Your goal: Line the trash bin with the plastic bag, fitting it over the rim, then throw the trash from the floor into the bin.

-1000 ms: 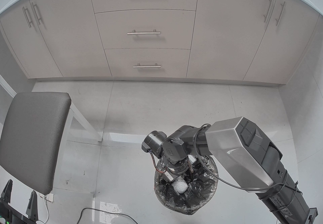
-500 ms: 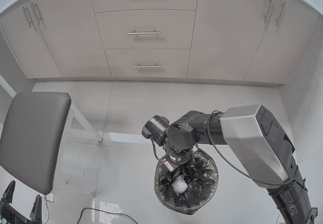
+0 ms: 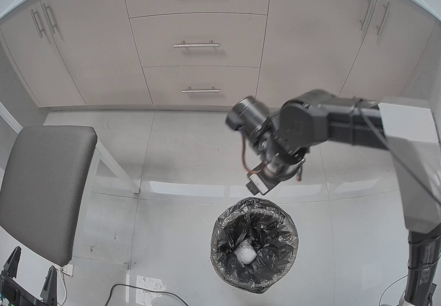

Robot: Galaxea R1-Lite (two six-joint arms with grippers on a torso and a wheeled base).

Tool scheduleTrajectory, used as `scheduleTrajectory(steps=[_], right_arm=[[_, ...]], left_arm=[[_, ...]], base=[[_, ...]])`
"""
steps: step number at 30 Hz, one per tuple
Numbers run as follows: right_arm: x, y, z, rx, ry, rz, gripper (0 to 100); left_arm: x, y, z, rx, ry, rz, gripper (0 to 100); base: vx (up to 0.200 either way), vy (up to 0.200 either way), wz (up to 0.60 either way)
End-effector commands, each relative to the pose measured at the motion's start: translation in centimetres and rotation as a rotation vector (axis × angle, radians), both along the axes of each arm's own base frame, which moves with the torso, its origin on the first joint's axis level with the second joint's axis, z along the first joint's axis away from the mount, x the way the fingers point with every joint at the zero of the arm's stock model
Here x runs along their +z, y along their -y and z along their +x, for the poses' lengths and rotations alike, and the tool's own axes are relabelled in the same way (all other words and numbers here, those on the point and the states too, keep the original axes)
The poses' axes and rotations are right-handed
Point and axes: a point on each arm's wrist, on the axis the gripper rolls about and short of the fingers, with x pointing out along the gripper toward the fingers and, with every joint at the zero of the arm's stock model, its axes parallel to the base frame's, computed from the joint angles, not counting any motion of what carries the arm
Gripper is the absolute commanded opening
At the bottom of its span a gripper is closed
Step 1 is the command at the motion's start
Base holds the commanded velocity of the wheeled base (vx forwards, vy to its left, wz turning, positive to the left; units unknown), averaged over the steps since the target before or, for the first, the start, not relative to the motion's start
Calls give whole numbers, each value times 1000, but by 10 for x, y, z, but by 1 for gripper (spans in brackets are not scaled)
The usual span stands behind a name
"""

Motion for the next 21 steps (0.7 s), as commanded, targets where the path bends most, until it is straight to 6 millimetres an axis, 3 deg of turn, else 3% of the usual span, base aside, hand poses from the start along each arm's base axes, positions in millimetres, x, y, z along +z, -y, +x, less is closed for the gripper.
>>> scheduleTrajectory(steps=[1, 4, 6, 7, 8, 10, 11, 12, 15, 17, 18, 21], right_arm=[[88, 77, -10, -152, 102, 81, 100], [126, 108, -41, -180, 94, 110, 100], [153, 126, -73, -154, 78, 153, 100], [155, 128, -75, -152, 78, 154, 100], [174, 142, -99, -130, 91, 177, 100], [178, 145, -104, -128, 100, 180, 100], [195, 160, -127, -101, 143, 171, 100], [195, 160, -127, -101, 143, 171, 100], [217, 188, -169, -109, 208, 117, 100], [217, 189, -171, -109, 211, 116, 100], [225, 209, -200, -124, 218, 88, 100], [230, 226, -227, -118, 216, 75, 100]], left_arm=[[-5, 0, 0, 0, -6, 0, 100], [-5, 0, 0, 0, -6, 0, 100], [-5, 0, 0, 0, -5, 0, 100], [-5, 0, 0, 0, -6, 0, 100], [-5, 0, 0, 0, -6, 0, 100], [-5, 0, 0, 0, -6, 0, 100], [-5, 0, 0, 0, -6, 0, 100], [-5, 0, 0, 0, -6, 0, 100], [-5, 0, 0, 0, -6, 0, 100], [-5, 0, 0, 0, -6, 0, 100], [-5, 0, 0, 0, -6, 0, 100], [-5, 0, 0, 0, -6, 0, 100]], base=[[0, 0, 0], [0, 0, 0], [0, 0, 0], [0, 0, 0], [0, 0, 0], [0, 0, 0], [0, 0, 0], [0, 0, 0], [0, 0, 0], [0, 0, 0], [0, 0, 0], [0, 0, 0]])
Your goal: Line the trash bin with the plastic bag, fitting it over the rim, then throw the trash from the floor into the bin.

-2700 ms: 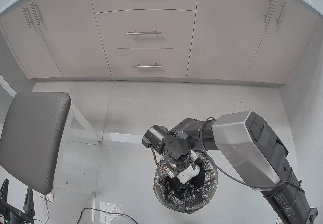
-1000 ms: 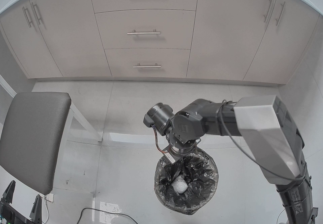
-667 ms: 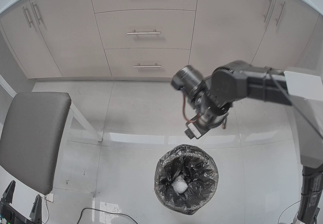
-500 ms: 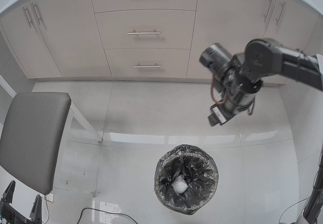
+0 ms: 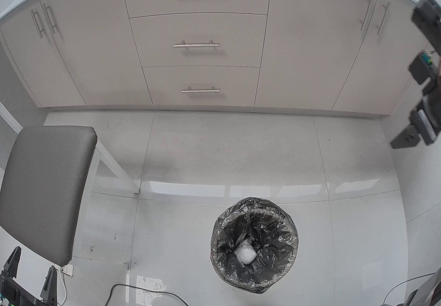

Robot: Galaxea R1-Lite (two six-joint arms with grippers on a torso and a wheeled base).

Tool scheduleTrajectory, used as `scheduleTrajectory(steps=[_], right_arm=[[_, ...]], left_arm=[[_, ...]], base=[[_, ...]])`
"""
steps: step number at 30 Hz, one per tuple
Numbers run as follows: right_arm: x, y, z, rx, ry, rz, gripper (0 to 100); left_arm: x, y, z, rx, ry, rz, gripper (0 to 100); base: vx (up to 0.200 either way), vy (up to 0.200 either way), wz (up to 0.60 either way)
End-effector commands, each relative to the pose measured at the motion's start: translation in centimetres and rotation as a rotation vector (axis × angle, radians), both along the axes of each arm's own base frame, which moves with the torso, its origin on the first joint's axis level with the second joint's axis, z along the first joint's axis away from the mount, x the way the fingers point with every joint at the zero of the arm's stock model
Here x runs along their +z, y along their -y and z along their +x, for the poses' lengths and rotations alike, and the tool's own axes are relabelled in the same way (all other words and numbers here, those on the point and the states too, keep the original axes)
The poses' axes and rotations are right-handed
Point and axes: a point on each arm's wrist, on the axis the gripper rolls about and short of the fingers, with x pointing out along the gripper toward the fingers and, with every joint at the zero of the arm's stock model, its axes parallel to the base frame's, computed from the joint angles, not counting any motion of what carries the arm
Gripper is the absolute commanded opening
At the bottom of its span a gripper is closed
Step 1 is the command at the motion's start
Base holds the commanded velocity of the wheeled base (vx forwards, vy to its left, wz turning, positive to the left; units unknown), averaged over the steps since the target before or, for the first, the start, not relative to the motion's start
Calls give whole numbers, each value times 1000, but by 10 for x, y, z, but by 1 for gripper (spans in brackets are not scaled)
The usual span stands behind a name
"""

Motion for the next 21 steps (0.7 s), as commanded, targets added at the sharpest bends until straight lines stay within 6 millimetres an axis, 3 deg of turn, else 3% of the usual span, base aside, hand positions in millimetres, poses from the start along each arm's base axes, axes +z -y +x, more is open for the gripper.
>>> scheduleTrajectory(steps=[1, 10, 16, 21], right_arm=[[31, 54, -83, -6, 107, 17, 100], [38, 94, -139, -98, 178, 45, 100], [39, 100, -151, -103, 207, 64, 100], [38, 96, -145, -90, 178, 127, 100]], left_arm=[[-5, 0, 0, 0, -5, 0, 100], [-5, 0, 0, 1, -5, 0, 100], [-5, 0, 0, 0, -5, 0, 100], [-5, 0, 0, 0, -5, 0, 100]], base=[[0, 0, 0], [0, 0, 0], [0, 0, 0], [0, 0, 0]])
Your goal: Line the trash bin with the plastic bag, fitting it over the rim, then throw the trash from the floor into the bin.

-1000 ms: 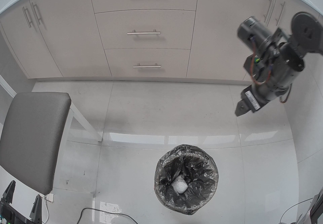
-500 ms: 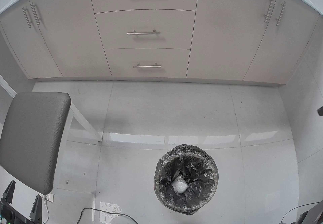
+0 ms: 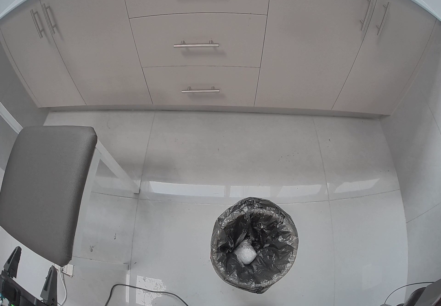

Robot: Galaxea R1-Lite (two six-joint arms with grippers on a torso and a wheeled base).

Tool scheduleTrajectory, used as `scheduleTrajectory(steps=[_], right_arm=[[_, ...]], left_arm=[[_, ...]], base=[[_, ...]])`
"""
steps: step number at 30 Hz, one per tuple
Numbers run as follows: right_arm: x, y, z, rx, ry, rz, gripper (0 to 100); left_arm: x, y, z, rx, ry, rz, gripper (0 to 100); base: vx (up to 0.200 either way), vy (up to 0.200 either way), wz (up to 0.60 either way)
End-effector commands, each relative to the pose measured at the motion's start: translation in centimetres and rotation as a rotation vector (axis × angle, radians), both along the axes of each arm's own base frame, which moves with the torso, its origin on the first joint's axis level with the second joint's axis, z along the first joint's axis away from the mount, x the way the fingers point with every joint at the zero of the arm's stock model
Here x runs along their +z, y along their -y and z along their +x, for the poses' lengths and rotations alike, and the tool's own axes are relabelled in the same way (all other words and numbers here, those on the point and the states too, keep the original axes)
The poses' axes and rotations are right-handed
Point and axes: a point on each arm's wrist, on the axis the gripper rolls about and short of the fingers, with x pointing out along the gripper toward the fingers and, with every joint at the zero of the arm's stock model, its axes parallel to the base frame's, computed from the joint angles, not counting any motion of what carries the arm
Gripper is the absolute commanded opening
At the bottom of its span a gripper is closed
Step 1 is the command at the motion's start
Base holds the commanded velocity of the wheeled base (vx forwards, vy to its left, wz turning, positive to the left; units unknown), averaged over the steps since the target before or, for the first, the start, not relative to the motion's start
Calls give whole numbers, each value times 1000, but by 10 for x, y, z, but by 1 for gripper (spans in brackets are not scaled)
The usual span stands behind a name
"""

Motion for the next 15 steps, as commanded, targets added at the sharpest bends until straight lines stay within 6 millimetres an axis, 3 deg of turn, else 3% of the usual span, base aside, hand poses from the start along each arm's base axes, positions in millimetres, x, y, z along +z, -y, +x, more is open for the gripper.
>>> scheduleTrajectory(steps=[1, 4, 6, 7, 8, 9, 10, 11, 12, 15], right_arm=[[-2, -4, 6, 24, -40, 40, 100], [-6, -22, 41, 8, -106, 125, 100], [-6, -22, 41, 8, -106, 125, 100], [-16, -45, 89, -36, -159, 170, 100], [-16, -45, 89, -36, -159, 170, 100], [-26, -65, 126, -51, -173, 190, 100], [-32, -76, 142, -50, -174, 196, 100], [-34, -80, 149, -49, -176, 200, 100], [-44, -95, 169, -42, -180, 205, 100], [-53, -114, 181, -7, -192, 198, 100]], left_arm=[[-5, 0, 0, 0, -5, 0, 100], [-5, 0, 0, 0, -5, 0, 100], [-5, 0, 0, 0, -5, 0, 100], [-5, 0, 0, 0, -5, 0, 100], [-5, 0, 0, 0, -5, 0, 100], [-5, 0, 0, 0, -5, 0, 100], [-5, 0, 0, 0, -5, 0, 100], [-5, 0, 0, 0, -5, 0, 100], [-5, 0, 0, 0, -5, 0, 100], [-5, 0, 0, 0, -5, 0, 100]], base=[[0, 0, 0], [0, 0, 0], [0, 0, 0], [0, 0, 0], [0, 0, 0], [0, 0, 0], [0, 0, 0], [0, 0, 0], [0, 0, 0], [0, 0, 0]])
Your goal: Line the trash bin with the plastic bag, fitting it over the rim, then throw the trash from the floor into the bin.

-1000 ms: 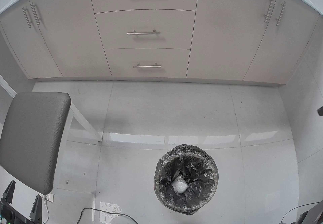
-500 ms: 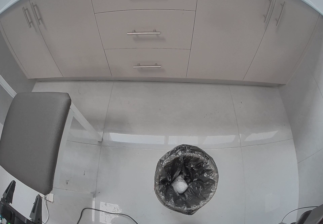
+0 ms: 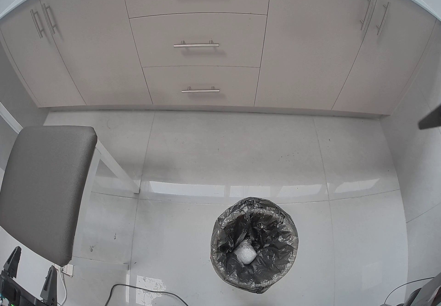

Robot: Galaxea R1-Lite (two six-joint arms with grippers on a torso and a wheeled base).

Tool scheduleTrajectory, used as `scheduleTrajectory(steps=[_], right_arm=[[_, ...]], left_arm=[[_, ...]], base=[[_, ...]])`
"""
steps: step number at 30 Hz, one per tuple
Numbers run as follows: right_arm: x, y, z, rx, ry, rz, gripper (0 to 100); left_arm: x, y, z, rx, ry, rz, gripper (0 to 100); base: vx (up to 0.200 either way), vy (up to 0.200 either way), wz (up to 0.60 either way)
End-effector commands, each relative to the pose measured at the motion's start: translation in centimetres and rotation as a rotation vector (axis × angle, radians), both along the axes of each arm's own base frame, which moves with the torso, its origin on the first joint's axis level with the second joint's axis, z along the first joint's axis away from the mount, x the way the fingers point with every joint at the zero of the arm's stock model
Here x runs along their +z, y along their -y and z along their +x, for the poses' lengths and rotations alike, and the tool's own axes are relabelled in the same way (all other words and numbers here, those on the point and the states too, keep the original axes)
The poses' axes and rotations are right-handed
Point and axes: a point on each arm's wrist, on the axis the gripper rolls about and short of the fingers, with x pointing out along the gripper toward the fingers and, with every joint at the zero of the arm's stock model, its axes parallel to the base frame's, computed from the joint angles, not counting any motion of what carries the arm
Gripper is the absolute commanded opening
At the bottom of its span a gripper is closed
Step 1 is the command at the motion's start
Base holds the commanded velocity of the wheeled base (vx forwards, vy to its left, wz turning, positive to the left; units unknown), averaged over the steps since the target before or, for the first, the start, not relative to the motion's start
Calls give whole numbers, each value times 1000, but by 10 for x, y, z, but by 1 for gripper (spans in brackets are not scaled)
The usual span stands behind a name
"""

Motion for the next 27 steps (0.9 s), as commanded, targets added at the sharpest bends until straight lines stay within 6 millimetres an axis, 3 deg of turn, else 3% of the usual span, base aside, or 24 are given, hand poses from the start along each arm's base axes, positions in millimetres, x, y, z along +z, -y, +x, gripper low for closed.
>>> scheduleTrajectory(steps=[1, 14, 20, 27], right_arm=[[-44, -69, 86, 52, -111, -14, 100], [-48, -73, 87, -7, -83, -122, 100], [-40, -73, 73, 39, -54, -175, 100], [-47, -77, 68, 65, -122, -223, 100]], left_arm=[[-5, 0, 0, 0, -5, 0, 100], [-5, 0, 0, 0, -5, 0, 100], [-5, 0, 0, 0, -5, 0, 100], [-5, 0, 0, 0, -5, 0, 100]], base=[[0, 0, 0], [0, 0, 0], [0, 0, 0], [0, 0, 0]])
